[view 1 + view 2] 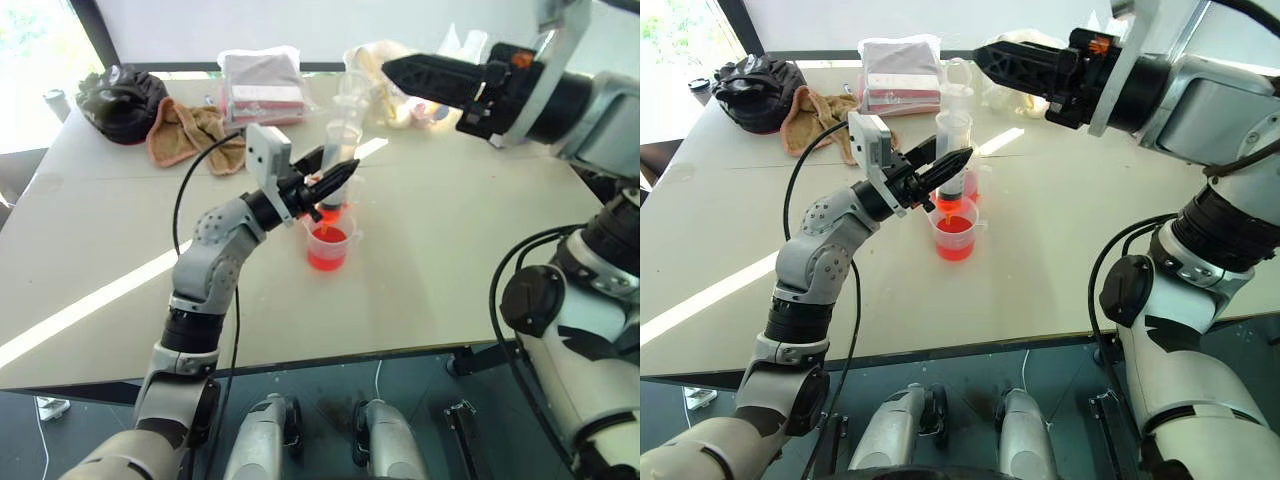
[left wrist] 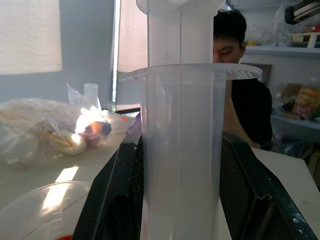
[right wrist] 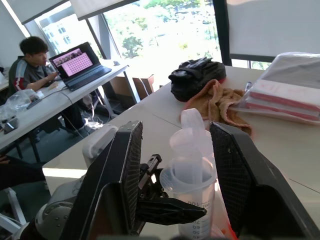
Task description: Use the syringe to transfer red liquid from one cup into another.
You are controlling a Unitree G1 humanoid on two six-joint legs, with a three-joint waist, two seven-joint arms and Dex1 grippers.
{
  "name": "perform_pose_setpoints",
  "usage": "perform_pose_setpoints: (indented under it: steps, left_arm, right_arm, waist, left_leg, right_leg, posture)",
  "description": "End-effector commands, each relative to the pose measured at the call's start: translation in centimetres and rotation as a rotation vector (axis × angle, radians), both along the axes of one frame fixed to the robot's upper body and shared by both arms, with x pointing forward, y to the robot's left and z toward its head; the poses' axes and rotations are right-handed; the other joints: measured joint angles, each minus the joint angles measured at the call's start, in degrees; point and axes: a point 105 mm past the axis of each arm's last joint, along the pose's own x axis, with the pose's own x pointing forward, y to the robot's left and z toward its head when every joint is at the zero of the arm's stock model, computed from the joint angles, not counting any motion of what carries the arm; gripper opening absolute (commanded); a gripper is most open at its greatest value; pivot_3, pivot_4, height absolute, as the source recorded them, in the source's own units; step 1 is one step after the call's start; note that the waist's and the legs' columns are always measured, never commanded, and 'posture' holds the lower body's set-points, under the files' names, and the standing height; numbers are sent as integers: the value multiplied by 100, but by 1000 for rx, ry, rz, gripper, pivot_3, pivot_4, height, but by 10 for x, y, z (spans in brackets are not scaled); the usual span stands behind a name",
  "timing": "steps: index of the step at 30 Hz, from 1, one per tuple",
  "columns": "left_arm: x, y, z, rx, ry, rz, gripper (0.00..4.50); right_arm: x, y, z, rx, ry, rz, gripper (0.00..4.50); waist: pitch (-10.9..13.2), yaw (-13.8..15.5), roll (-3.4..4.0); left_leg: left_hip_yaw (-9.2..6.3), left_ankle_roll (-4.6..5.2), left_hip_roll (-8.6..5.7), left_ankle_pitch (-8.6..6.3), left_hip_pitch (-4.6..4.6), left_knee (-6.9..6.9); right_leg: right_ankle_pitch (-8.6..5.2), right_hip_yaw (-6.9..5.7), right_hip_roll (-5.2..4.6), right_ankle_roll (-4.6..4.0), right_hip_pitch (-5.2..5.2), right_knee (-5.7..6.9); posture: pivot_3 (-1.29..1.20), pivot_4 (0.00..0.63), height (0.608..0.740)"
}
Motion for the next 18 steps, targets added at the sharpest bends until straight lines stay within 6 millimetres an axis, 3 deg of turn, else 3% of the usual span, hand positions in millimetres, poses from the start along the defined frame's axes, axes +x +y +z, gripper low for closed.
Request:
perform_pose_setpoints:
  steps: [1,4,9,18]
  left_arm:
    - [-5,-2,11,-6,-58,-14,1459]
    - [-5,-4,12,-5,-61,-16,1459]
    - [-6,-5,12,2,-61,-22,1459]
    - [-10,-7,9,13,-57,-34,1459]
  right_arm:
    - [0,7,-2,2,-1,-13,2177]
    - [7,15,-17,-43,32,-60,2177]
    - [25,11,-31,-62,59,-188,2177]
    - [32,16,-22,-10,40,-234,2177]
  waist:
    - [0,-6,0]
    - [0,2,0]
    - [0,3,1]
    - [0,-1,1]
  left_leg:
    - [0,0,1,0,0,0]
    - [1,0,1,0,0,0]
    - [2,0,0,1,-1,0]
    - [3,0,0,1,-1,-1]
  right_leg:
    - [0,0,1,0,-1,1]
    - [0,0,1,0,-1,0]
    - [0,0,2,0,0,0]
    - [0,-1,4,0,-1,1]
  posture:
    - [0,150,740]
    - [0,150,740]
    - [0,150,740]
    - [0,150,740]
